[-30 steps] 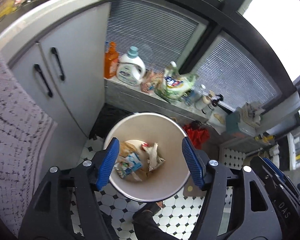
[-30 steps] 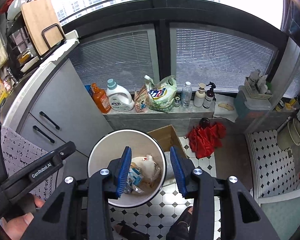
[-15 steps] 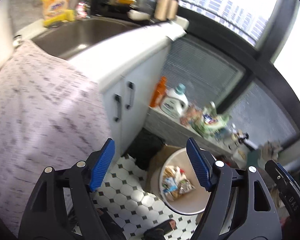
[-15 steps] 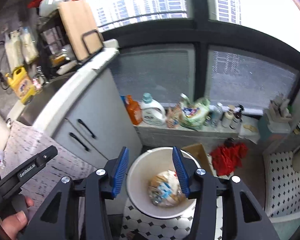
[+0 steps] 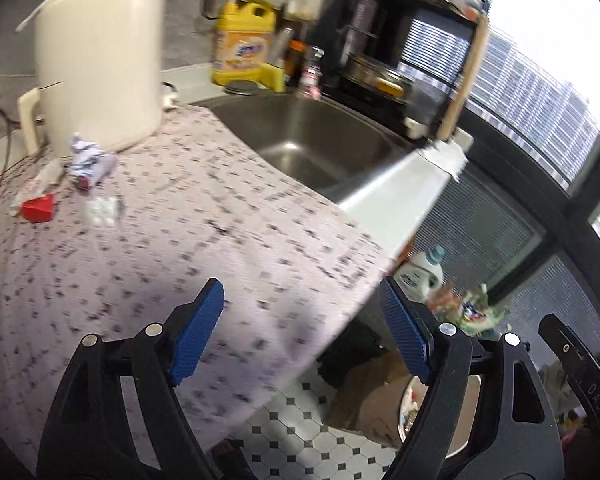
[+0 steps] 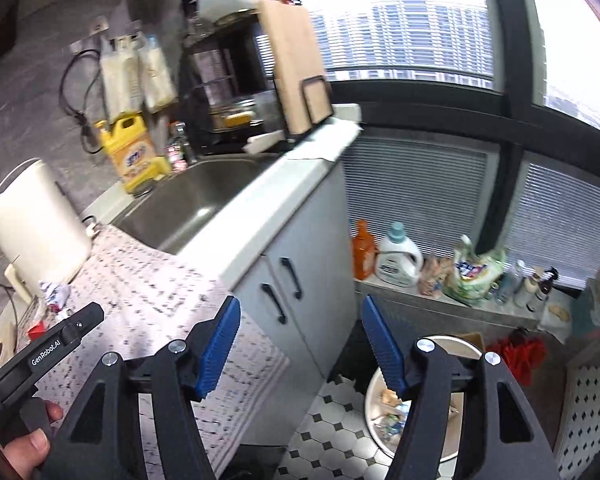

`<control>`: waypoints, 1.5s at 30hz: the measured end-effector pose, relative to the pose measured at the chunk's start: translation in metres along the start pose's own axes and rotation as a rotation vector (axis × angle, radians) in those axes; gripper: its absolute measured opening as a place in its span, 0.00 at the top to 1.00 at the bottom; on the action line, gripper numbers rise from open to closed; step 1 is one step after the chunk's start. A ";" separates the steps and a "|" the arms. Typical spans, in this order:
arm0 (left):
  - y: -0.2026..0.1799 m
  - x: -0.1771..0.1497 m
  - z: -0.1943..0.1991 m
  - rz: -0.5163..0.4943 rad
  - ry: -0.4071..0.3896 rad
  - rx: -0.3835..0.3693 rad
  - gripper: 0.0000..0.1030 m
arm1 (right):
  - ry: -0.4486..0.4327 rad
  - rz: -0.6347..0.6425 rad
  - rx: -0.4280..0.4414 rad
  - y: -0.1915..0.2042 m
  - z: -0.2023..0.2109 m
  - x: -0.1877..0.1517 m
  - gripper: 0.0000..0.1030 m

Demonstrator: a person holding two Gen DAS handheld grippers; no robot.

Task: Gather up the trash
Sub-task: 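Move both tools back up to the counter toward the remaining trash, then grasp the white plastic bag with the left gripper while the right gripper grasps the pill blister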

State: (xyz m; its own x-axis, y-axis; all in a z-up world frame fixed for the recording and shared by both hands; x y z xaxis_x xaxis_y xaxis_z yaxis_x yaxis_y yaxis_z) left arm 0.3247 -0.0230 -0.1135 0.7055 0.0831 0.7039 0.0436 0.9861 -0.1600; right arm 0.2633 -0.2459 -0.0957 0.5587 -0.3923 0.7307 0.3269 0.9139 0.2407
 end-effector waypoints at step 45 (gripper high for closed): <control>0.361 0.043 0.010 0.339 -0.060 0.332 0.23 | 0.176 0.355 0.384 0.384 -0.090 -0.082 0.39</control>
State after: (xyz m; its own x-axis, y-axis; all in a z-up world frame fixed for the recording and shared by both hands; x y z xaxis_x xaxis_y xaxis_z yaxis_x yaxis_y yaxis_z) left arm 0.3631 0.3378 -0.1340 0.5981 0.4065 0.6907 -0.4171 0.8938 -0.1649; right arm 0.4115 0.1277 -0.1209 0.7135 -0.0346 0.6998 -0.1876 0.9529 0.2384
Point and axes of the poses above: each gripper's, at about its wrist camera, not at the fingertips, and z roughly against the way its jaws point, y to its left, x to its top, the point moved 9 cm from there along -z, roughly the way its jaws point, and after that the axes turned 3 degrees about -z, right-handed, at the moved point
